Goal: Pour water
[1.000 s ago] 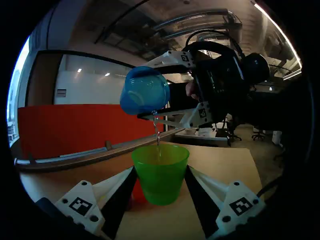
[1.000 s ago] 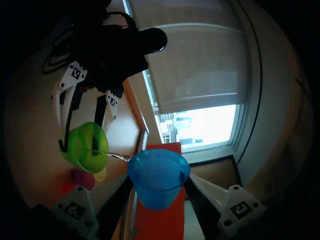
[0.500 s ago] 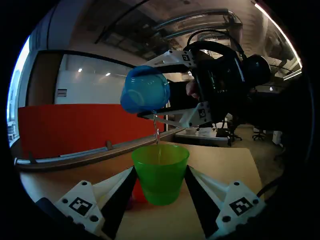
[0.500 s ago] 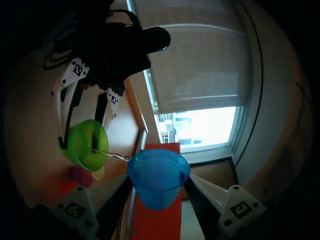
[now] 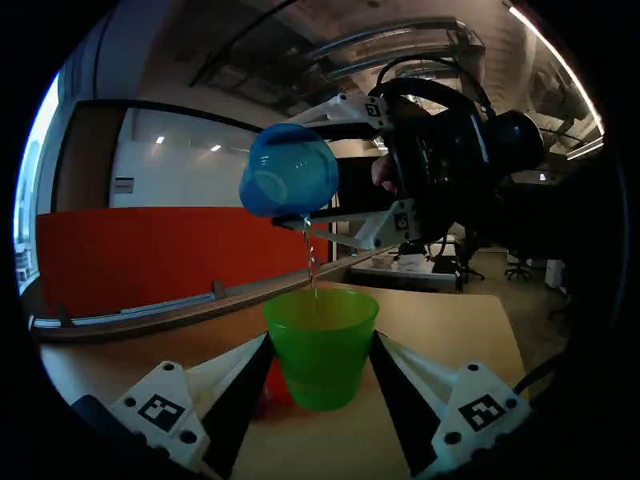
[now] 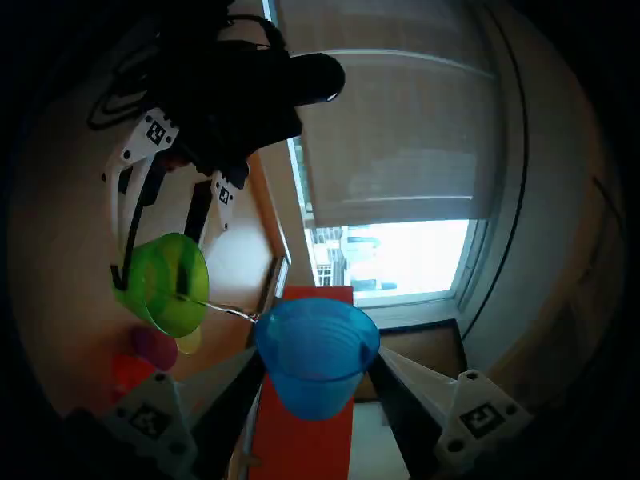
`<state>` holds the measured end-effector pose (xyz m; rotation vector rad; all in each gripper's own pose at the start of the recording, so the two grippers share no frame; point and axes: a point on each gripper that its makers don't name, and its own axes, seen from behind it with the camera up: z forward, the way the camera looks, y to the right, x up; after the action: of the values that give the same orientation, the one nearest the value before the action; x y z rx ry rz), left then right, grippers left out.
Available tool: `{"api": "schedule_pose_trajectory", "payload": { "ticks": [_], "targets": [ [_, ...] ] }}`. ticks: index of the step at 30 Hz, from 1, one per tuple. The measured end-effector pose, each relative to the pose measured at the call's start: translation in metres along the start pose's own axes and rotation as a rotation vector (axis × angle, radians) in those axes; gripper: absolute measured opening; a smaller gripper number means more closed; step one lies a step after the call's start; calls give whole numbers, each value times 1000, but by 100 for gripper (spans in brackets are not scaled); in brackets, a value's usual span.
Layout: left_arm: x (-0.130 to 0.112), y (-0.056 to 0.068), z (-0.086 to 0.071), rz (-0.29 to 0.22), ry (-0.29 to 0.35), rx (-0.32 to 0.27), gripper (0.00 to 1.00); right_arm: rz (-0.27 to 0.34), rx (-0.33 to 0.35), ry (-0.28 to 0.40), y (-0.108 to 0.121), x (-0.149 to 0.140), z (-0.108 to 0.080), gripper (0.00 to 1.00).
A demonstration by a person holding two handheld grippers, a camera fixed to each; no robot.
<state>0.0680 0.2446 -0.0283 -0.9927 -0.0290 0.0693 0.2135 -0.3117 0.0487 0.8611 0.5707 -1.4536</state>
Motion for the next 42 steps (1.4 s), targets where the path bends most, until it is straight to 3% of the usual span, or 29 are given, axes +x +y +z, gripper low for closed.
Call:
{"api": "schedule_pose_trajectory", "payload": {
  "ticks": [42],
  "targets": [
    [5, 3, 1, 10, 4, -6, 82, -71, -17, -1, 10, 5, -4, 88]
  ]
}}
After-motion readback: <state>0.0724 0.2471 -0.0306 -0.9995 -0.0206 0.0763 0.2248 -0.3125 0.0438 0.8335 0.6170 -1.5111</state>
